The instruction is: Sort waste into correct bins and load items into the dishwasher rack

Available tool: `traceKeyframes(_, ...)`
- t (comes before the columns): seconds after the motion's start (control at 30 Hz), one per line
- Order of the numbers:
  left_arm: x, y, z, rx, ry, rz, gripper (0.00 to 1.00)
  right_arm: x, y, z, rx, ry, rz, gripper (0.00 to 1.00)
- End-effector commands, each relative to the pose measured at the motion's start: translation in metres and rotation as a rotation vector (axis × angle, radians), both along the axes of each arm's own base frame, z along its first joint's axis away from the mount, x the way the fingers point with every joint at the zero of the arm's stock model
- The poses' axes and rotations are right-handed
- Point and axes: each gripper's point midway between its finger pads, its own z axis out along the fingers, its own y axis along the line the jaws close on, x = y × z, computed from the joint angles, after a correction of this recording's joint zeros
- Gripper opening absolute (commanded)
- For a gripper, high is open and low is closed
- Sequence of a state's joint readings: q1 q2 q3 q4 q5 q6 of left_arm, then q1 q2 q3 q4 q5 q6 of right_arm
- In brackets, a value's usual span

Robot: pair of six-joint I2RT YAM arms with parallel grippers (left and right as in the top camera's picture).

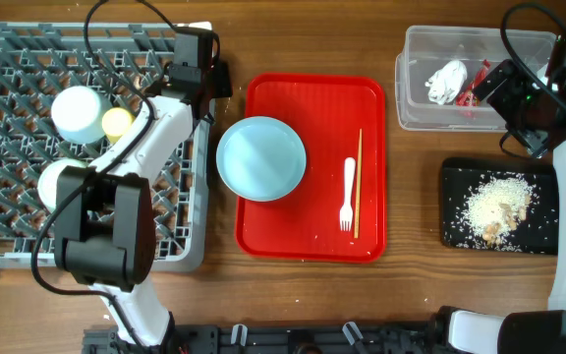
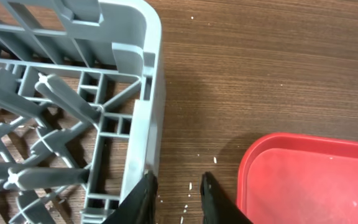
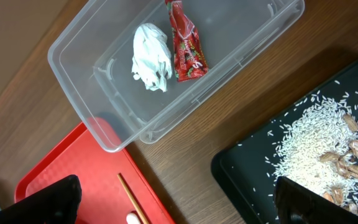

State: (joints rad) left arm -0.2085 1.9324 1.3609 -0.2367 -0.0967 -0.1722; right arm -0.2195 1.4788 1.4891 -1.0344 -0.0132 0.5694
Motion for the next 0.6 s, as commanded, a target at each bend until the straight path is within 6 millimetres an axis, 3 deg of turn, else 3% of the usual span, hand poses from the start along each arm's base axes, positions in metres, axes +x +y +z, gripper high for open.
traceKeyframes(0.0,-0.006,-0.016,0.029,-0.044,-0.042,-0.059,0.24,-0.001,-0.004,0.007,-0.032,-0.014,0.005,1.00)
traceKeyframes(0.13,-0.028,-0.049,0.057,-0.071,-0.049,-0.145,0.27,-0.001,-0.004,0.007,-0.031,-0.014,0.005,1.00)
traceKeyframes(0.2,-0.063,-0.087,0.057,-0.131,0.039,-0.274,0.34,-0.001,-0.004,0.007,-0.031,-0.014,0.005,1.00)
traceKeyframes(0.27,-0.093,-0.116,0.048,-0.171,0.133,-0.365,0.42,-0.001,-0.004,0.007,-0.031,-0.014,0.005,1.00)
traceKeyframes(0.3,-0.116,-0.133,0.037,-0.174,0.212,-0.419,0.51,-0.001,-0.004,0.007,-0.031,-0.014,0.005,1.00)
traceKeyframes(0.37,-0.144,-0.151,0.025,-0.148,0.294,-0.475,0.57,-0.001,-0.004,0.007,-0.031,-0.014,0.005,1.00)
traceKeyframes(0.47,-0.168,-0.178,0.012,-0.114,0.340,-0.546,0.55,-0.001,-0.004,0.007,-0.032,-0.014,0.005,1.00)
traceKeyframes(0.57,-0.175,-0.187,-0.001,-0.064,0.355,-0.493,0.49,-0.001,-0.004,0.007,-0.031,-0.014,0.005,1.00)
